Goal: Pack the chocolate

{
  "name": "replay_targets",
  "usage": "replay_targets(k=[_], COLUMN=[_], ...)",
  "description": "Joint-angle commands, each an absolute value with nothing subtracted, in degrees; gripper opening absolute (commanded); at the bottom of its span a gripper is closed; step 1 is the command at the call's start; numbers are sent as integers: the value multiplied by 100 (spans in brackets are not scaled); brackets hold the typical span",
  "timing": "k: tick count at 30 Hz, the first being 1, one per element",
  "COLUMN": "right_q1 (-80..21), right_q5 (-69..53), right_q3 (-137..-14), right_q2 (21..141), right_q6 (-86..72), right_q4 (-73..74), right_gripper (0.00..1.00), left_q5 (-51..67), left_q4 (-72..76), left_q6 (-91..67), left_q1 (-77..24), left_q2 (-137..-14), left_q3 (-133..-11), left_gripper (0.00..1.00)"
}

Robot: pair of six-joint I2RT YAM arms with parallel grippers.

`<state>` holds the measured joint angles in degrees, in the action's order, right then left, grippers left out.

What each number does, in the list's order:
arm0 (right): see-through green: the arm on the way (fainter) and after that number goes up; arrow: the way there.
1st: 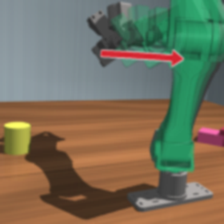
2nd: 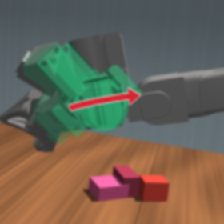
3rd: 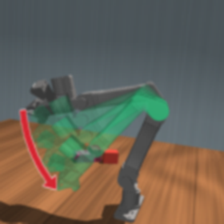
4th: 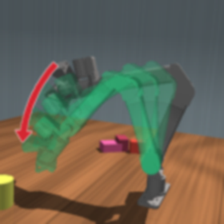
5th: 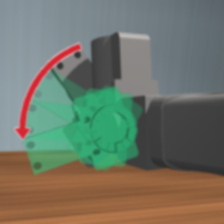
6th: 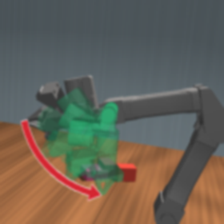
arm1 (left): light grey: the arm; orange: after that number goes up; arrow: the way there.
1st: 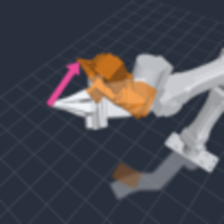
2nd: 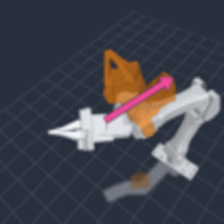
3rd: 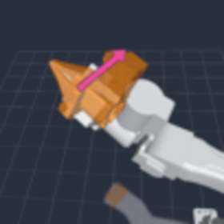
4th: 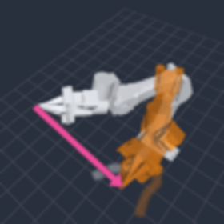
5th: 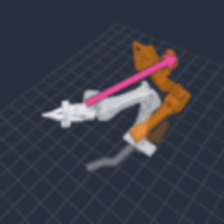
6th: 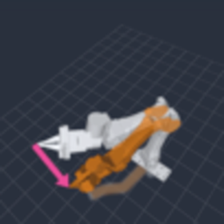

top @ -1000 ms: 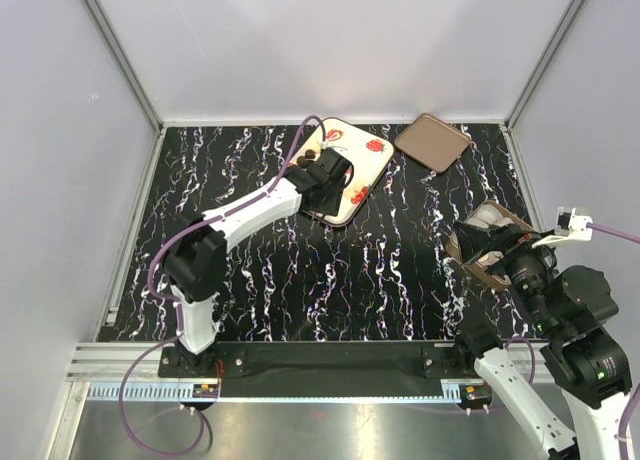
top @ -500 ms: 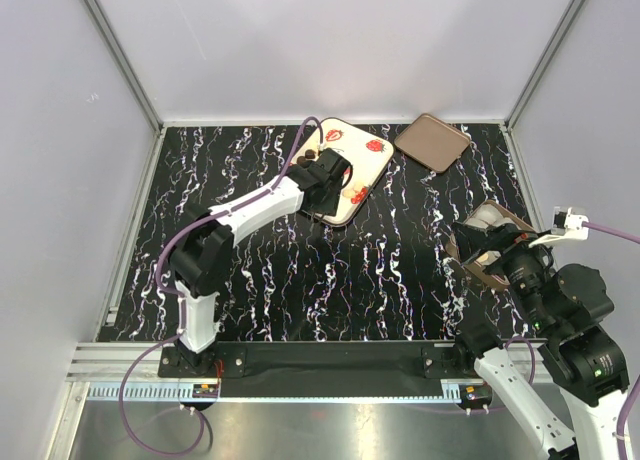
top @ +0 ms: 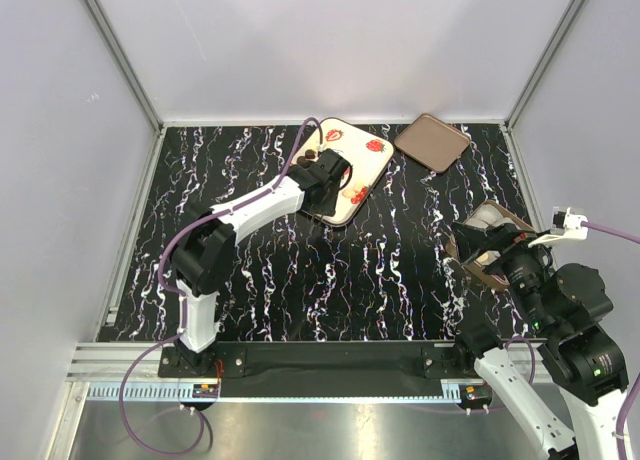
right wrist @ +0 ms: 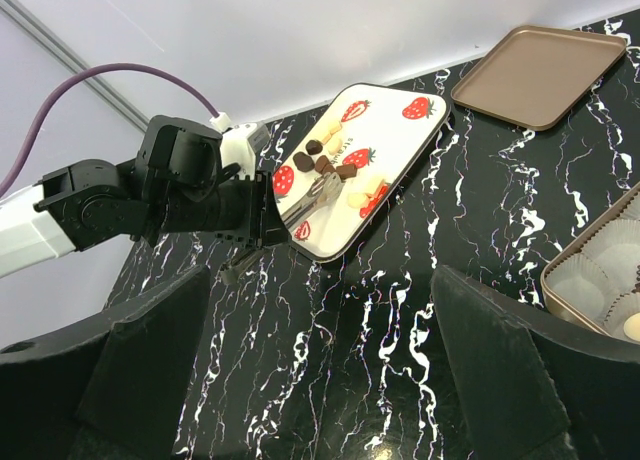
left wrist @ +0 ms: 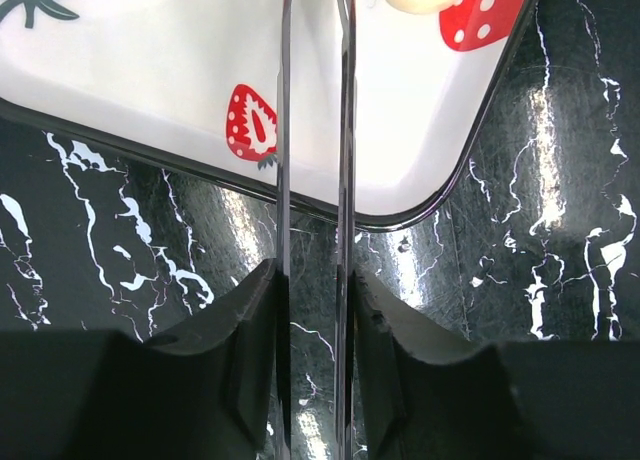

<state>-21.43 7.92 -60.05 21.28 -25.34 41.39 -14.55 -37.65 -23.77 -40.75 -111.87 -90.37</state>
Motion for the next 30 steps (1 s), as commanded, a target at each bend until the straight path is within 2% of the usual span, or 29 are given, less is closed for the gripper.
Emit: replay_targets(k=[1, 7, 14, 22, 30], right_q1=[-2136, -2136, -2136, -2136, -2136], right_q5=[861, 853, 800, 800, 791], right_q3=[-6029, -6047, -6073, -6091, -6065], right_q2=[2171, 2145, 2109, 2074, 2030], right_q6=[-2496, -2540, -2619, -2646, -2610], right_q4=[3876, 3885, 3902, 3946, 3964], right_gripper=[99, 99, 99, 99, 99], left_q5=[-1336, -1090, -809, -572, -71], left_q4=[-3603, -3604, -3437, -3165, -2742], left_q6=[-2320, -2241, -2268, -2083, -1838], left_q1=[-4043, -4139, -4735, -5755, -6293], left_q2=[-10777, -10197, -9826, -10406, -11143], left_q3=[-9220, -9228, -9430, -10133, -10721], left_gripper=[34, 34, 33, 32, 31])
